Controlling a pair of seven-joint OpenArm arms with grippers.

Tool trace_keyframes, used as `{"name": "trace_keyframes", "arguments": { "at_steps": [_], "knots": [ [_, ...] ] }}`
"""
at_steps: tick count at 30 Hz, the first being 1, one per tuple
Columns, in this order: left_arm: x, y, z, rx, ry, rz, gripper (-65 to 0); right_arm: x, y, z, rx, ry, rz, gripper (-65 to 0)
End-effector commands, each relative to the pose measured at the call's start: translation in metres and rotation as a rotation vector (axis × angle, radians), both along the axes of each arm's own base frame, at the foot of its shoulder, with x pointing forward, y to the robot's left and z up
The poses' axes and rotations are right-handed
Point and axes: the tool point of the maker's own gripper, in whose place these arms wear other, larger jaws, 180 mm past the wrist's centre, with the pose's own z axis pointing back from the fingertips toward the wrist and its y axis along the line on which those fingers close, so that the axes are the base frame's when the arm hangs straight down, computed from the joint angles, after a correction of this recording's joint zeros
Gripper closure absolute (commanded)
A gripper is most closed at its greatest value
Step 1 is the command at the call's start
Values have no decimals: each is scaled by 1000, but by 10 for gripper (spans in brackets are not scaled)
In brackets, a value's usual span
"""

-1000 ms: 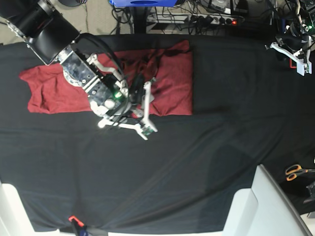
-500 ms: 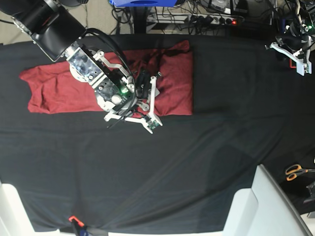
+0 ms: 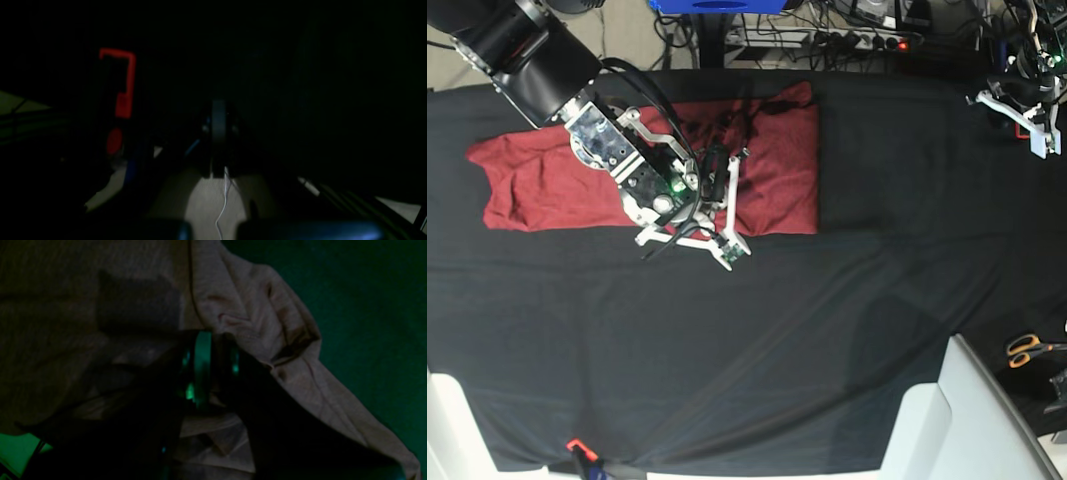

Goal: Fold the T-shirt properly

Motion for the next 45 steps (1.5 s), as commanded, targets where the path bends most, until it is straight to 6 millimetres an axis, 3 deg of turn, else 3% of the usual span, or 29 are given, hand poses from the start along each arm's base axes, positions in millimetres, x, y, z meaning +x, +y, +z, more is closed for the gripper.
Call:
{"name": "trace_keyframes", "arguments": {
  "at_steps": [1, 11, 17, 28, 30, 33, 35, 38, 45],
  "knots": [
    [0, 8, 5, 20, -9, -1, 0, 18, 5, 15, 20, -52, 3, -59],
    [0, 8, 5, 18, -8, 1, 0, 41, 0, 29, -11, -82, 1, -59],
    [0, 8, 5, 19, -9, 0, 0, 42, -16, 8, -57, -51, -20, -59],
    [0, 8, 5, 19, -9, 0, 0, 66, -29, 18, -70, -113, -35, -66],
    [1, 7, 5, 18, -9, -1, 0, 69, -29, 20, -72, -118, -35, -129],
    [1, 7, 5, 18, -9, -1, 0, 70, -34, 21, -111, -122, -32, -317],
    [1, 7, 5, 18, -9, -1, 0, 72, -38, 22, -152, -149, -22, -338],
    [1, 7, 5, 18, -9, -1, 0, 64, -37, 27, -172, -176, -12, -309],
    [7, 7, 7, 18, -24, 0, 0, 12, -17, 58, -37, -154, -42, -285]
  ]
}}
